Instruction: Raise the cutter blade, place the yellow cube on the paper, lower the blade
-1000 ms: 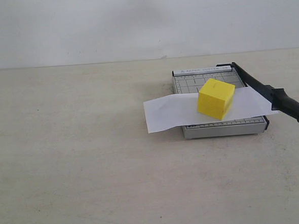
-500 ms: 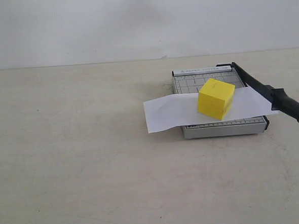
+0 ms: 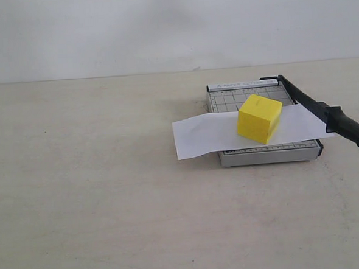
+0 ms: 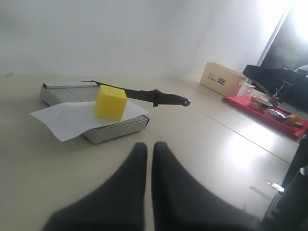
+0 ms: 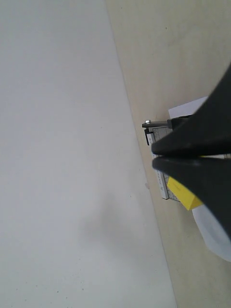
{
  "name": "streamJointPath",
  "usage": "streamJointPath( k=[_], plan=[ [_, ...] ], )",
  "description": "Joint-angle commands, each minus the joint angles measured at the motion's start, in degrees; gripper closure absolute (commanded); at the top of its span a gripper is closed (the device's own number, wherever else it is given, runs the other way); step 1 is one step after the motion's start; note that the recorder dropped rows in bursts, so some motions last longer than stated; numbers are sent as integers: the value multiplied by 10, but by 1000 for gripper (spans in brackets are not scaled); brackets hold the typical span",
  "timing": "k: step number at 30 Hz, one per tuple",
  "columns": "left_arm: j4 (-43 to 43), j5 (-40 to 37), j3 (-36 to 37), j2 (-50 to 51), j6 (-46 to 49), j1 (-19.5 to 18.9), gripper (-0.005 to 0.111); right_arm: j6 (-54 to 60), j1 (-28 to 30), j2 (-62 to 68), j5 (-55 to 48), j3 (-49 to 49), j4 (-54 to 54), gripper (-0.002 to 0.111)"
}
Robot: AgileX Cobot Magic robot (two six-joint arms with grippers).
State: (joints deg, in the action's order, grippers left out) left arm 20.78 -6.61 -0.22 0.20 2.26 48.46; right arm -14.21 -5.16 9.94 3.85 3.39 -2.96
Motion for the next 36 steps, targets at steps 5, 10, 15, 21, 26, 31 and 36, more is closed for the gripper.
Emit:
streamJointPath(
  k=[5,10,15,21,26,31,36],
  plan=[
    [-3,8,2,-2,4,-45,102,0,-1,-2,4,-1,3,108],
    [-3,6,2,-2,4,-132,102,0,-1,-2,4,-1,3,108],
    [-3,6,2,-2,4,-277,102,0,-1,-2,4,-1,5,108],
    [-3,6,2,-2,4,-394,102,0,-1,-2,4,-1,5,108],
    [-3,6,2,-2,4,-449,102,0,-1,-2,4,-1,5,108],
    [-3,6,2,-2,4,-482,102,0,-1,-2,9,-1,5,108],
    [-123,-55,2,-2,4,-496,102,0,-1,-2,10,-1,5,108]
  ],
)
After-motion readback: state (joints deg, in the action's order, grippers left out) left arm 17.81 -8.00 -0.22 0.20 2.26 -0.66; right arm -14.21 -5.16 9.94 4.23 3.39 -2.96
